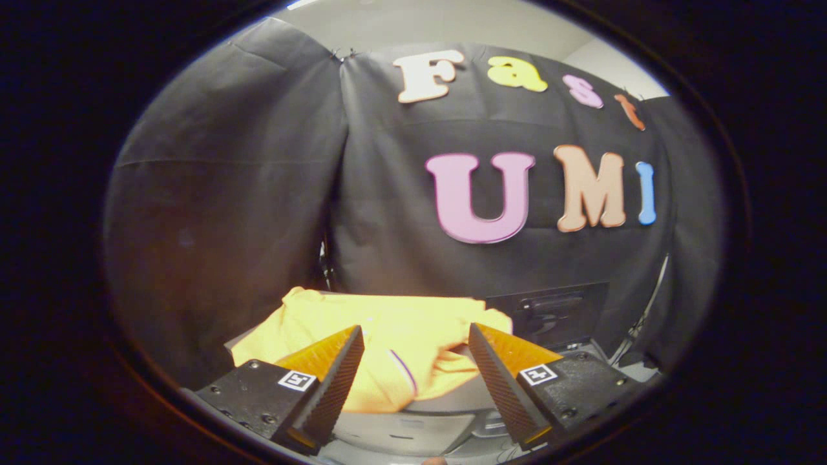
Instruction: Put the clothes into the washing machine and then close the washing machine lid.
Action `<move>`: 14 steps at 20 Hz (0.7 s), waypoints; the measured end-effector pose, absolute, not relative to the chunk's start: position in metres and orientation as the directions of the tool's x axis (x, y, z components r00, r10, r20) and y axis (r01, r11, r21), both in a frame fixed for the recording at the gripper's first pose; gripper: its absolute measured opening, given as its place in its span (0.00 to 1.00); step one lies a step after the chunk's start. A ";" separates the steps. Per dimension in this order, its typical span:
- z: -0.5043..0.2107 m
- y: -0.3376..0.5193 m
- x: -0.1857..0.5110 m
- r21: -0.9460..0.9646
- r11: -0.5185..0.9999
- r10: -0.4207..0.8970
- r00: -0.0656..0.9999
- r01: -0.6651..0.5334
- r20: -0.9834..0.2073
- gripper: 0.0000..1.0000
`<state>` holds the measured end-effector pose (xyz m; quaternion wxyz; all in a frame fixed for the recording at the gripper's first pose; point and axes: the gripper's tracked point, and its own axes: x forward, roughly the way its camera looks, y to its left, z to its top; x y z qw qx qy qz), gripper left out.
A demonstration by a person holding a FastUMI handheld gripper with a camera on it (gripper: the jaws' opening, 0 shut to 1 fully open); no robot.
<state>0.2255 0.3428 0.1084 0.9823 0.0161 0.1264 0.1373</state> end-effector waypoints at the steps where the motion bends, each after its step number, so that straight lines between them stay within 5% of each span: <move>1: 0.104 0.357 0.239 0.053 0.960 0.278 0.919 -0.274 -0.278 0.99; 7: 0.042 0.413 0.295 0.035 0.958 0.259 0.800 -0.286 -0.541 0.99; 11: 0.034 0.423 0.320 0.011 0.966 0.218 0.793 -0.258 -0.568 0.99; 14: -0.003 0.430 0.306 0.056 0.972 0.198 0.679 -0.226 -0.707 0.99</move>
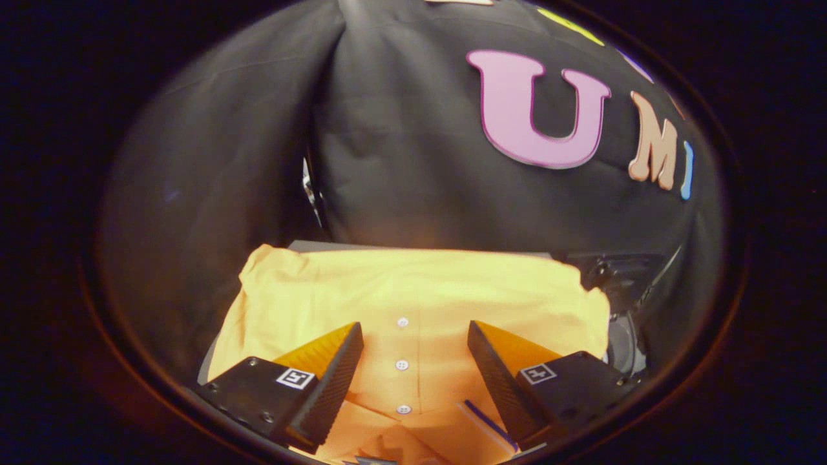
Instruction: Put the clothes into the washing machine and then close the washing machine lid.
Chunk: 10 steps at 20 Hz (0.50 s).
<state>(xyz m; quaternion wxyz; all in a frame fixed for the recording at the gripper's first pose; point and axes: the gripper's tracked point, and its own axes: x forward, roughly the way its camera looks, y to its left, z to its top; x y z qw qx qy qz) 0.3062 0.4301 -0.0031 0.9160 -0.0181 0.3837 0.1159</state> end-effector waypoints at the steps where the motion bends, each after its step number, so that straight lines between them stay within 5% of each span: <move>1: 0.010 0.429 0.321 0.045 0.969 0.213 0.731 -0.243 -0.648 0.88; 8: 0.003 0.409 0.306 0.130 0.944 0.311 0.689 -0.303 -0.655 0.11; 10: -0.001 0.394 0.303 0.214 0.924 0.378 0.662 -0.319 -0.647 0.06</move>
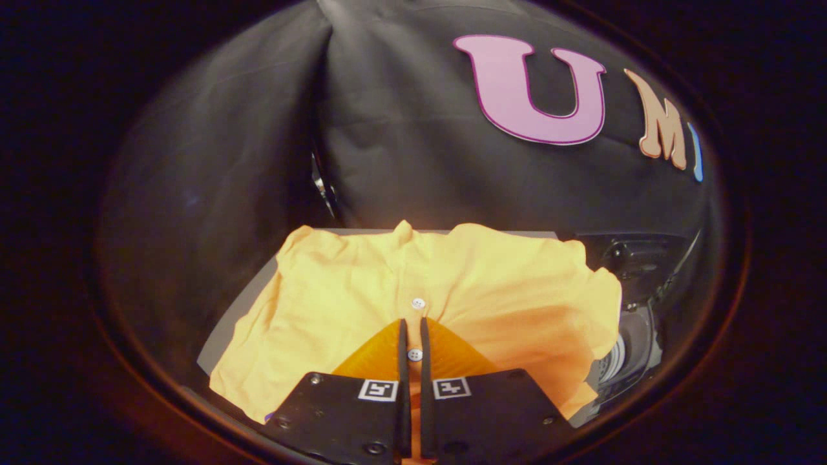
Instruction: Put the clothes into the washing machine and then close the washing machine lid.
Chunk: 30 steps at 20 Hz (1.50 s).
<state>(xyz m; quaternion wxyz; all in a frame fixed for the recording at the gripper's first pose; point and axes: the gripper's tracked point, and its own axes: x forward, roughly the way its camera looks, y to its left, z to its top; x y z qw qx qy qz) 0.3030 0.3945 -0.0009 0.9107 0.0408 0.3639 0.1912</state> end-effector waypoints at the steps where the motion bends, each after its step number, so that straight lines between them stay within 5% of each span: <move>1: -0.003 0.389 0.304 0.256 0.907 0.418 0.659 -0.333 -0.625 0.06; 4: -0.017 0.393 0.321 0.286 0.862 0.503 0.630 -0.419 -0.592 0.03; 10: -0.007 0.394 0.326 0.233 0.877 0.473 0.674 -0.419 -0.568 0.01; 15: 0.050 0.393 0.335 0.391 0.814 0.562 0.753 -0.429 -0.344 0.00; 30: 0.201 0.246 0.354 0.428 0.804 0.482 0.874 -0.412 -0.064 0.00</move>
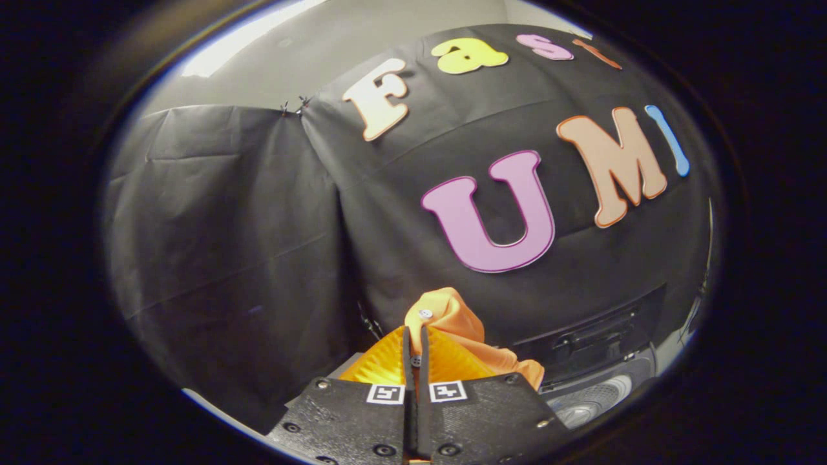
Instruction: Put the clothes into the washing machine and then close the washing machine lid.
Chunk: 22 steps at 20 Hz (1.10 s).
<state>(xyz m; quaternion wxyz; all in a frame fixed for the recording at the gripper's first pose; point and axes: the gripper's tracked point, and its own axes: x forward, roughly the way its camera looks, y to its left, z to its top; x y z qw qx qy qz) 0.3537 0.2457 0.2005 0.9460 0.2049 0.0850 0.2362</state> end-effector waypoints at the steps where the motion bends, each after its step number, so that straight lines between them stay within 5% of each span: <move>1: 0.203 0.226 0.357 0.430 0.813 0.459 0.887 -0.393 -0.057 0.00; 9: 0.156 0.120 0.387 0.432 0.868 0.315 0.944 -0.245 -0.099 0.00; 22: -0.088 0.064 0.416 0.514 0.858 0.241 0.897 -0.018 -0.371 0.00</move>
